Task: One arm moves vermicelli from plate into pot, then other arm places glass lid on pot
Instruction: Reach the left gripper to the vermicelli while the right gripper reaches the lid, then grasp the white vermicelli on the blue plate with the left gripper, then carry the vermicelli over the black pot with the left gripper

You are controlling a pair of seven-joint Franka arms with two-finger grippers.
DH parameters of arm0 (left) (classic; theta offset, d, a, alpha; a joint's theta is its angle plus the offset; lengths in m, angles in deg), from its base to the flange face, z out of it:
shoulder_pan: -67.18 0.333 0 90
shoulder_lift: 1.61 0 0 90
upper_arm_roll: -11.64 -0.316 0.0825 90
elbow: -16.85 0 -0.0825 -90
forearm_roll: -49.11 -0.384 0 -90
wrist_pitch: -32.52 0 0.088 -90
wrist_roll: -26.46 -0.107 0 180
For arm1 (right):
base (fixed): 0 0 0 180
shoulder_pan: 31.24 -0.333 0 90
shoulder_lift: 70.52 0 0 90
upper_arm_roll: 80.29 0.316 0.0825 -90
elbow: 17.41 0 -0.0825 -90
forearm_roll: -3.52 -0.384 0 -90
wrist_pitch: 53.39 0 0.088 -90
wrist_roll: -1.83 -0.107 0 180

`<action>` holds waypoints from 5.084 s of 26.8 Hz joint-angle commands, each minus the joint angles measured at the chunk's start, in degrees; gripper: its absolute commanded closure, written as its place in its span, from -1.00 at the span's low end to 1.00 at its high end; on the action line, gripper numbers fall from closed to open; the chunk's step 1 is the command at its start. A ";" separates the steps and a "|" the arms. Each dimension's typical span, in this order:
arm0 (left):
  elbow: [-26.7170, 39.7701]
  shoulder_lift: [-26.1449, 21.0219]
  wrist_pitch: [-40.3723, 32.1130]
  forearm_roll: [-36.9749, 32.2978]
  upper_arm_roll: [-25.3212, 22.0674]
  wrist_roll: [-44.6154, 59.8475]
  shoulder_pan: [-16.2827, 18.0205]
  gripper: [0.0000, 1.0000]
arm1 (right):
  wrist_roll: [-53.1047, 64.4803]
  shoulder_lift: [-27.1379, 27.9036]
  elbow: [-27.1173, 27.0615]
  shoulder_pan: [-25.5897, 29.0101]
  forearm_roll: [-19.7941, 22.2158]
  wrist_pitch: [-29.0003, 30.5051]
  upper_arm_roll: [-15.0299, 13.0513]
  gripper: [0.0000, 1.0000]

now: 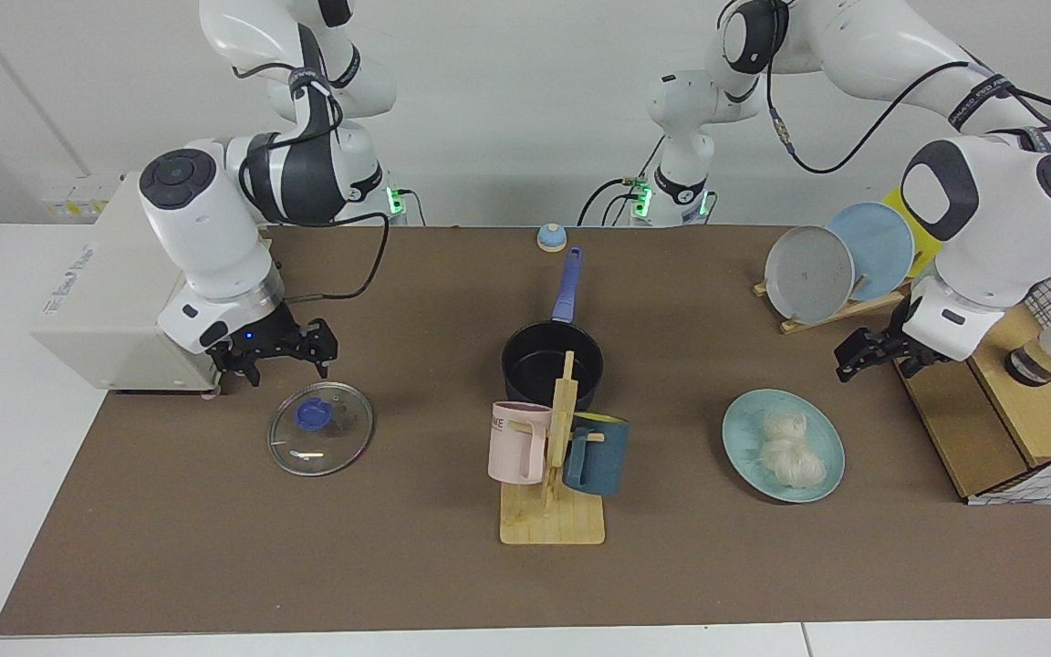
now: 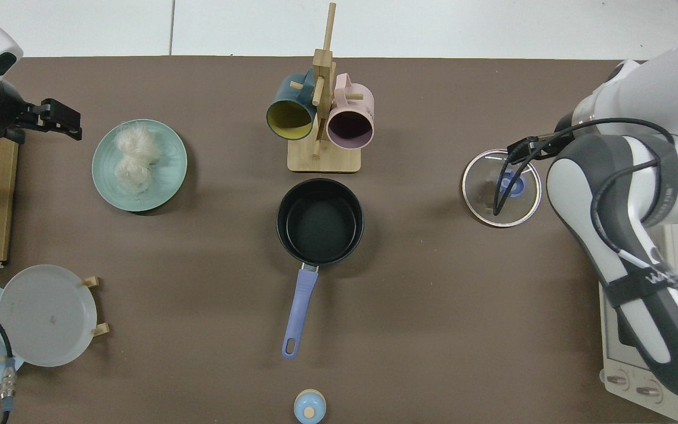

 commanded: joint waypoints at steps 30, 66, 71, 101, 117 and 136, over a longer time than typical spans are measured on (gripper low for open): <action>30.79 0.26 38.11 -0.01 2.54 0.76 -1.07 -1.00 | 4.08 4.01 16.61 1.27 0.32 17.94 0.00 -0.11; 29.64 20.64 11.05 -0.72 3.42 4.10 -2.39 1.00 | 6.01 -8.73 7.82 -0.04 -0.47 -1.39 0.44 1.00; 29.64 24.86 7.62 -0.54 6.05 5.41 -2.48 1.00 | 6.10 -11.46 7.91 -0.04 -0.56 -4.64 0.36 1.00; 31.23 16.08 25.27 0.78 32.59 44.97 -4.68 1.00 | 2.94 -12.43 8.53 -1.63 -0.56 -6.32 0.71 1.00; 33.07 6.50 30.99 -13.46 35.41 54.72 -7.05 1.00 | 1.97 -12.78 9.40 -1.63 -0.56 -7.02 0.71 1.00; 33.16 0.79 34.42 -18.38 35.41 52.70 -5.11 1.00 | -0.84 -13.13 11.77 -1.63 -0.56 -6.41 3.26 1.00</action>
